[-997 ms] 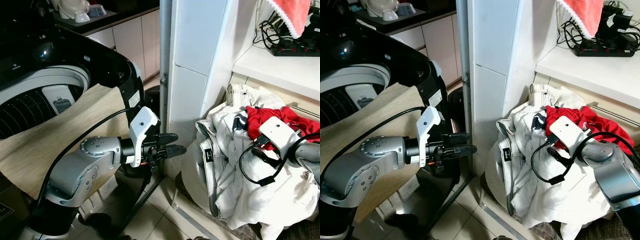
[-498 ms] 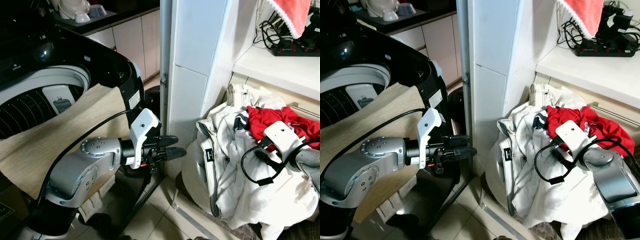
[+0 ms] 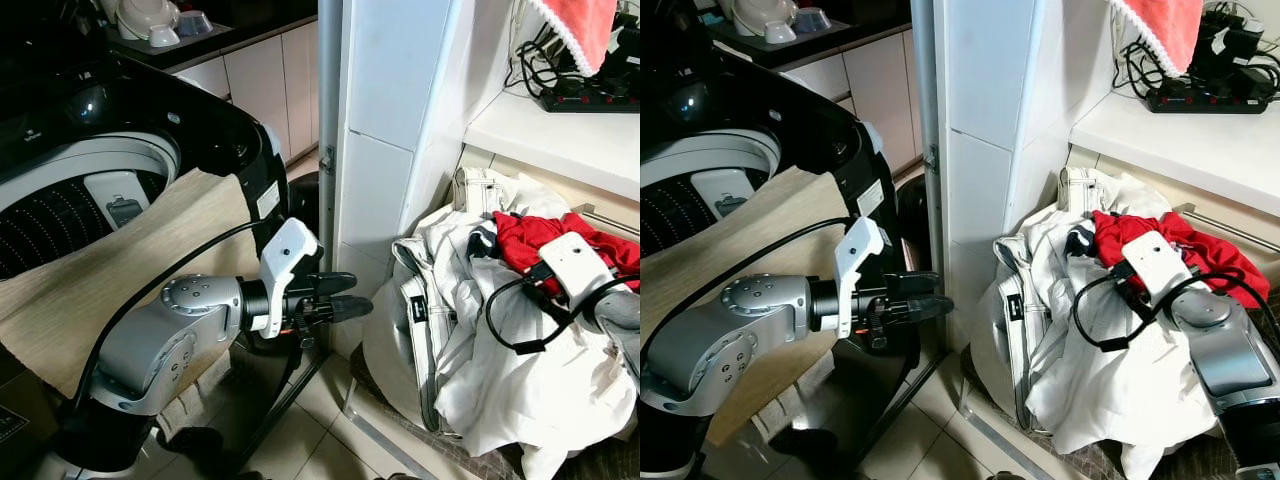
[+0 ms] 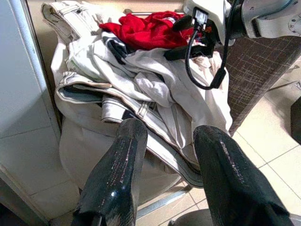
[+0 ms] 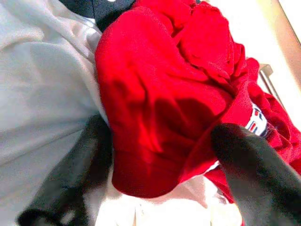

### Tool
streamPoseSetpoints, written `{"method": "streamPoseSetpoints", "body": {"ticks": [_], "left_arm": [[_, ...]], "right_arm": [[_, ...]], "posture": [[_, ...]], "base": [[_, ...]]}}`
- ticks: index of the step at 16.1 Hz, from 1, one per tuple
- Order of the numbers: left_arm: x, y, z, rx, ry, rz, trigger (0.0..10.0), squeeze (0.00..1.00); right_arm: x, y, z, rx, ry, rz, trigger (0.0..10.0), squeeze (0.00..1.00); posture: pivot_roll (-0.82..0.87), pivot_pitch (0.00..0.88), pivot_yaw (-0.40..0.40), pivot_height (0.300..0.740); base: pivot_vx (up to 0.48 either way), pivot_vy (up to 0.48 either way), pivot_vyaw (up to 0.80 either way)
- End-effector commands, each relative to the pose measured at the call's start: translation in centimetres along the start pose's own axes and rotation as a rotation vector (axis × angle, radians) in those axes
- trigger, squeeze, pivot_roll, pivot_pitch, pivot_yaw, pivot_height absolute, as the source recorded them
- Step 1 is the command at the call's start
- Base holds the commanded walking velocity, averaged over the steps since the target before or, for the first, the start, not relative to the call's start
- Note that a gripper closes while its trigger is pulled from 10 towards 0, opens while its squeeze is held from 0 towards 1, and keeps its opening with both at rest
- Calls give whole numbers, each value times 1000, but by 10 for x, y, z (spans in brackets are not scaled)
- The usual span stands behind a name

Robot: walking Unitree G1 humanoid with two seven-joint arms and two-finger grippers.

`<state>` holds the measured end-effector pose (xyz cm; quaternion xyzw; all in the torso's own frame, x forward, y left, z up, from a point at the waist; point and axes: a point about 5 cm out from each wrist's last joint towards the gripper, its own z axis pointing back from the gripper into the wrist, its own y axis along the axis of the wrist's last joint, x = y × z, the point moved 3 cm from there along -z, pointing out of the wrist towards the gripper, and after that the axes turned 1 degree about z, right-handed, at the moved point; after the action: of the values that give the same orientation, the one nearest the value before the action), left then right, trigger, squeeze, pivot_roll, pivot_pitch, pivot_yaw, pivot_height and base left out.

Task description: Clothes washing

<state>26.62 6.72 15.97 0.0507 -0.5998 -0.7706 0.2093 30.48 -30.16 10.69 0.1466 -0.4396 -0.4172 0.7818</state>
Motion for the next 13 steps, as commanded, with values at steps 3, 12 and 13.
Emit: {"method": "streamPoseSetpoints", "body": {"ticks": [3, 12, 13], "left_arm": [[3, 7, 2, 0, -16, -35, 10000, 0], [6, 3, 4, -25, -43, -38, 10000, 0], [6, 3, 4, -26, -44, -39, 10000, 0]], "right_arm": [[9, 16, 6, 56, 1, -55, 3882, 0], [11, 30, 13, 136, 87, -286, 10000, 1000], [11, 32, 13, 142, 95, -305, 10000, 1000]], "posture": [[-80, 0, 49, 740], [-77, 0, 51, 740], [-76, 0, 51, 740]], "base": [[0, 0, 0], [0, 0, 0], [0, 0, 0]]}}
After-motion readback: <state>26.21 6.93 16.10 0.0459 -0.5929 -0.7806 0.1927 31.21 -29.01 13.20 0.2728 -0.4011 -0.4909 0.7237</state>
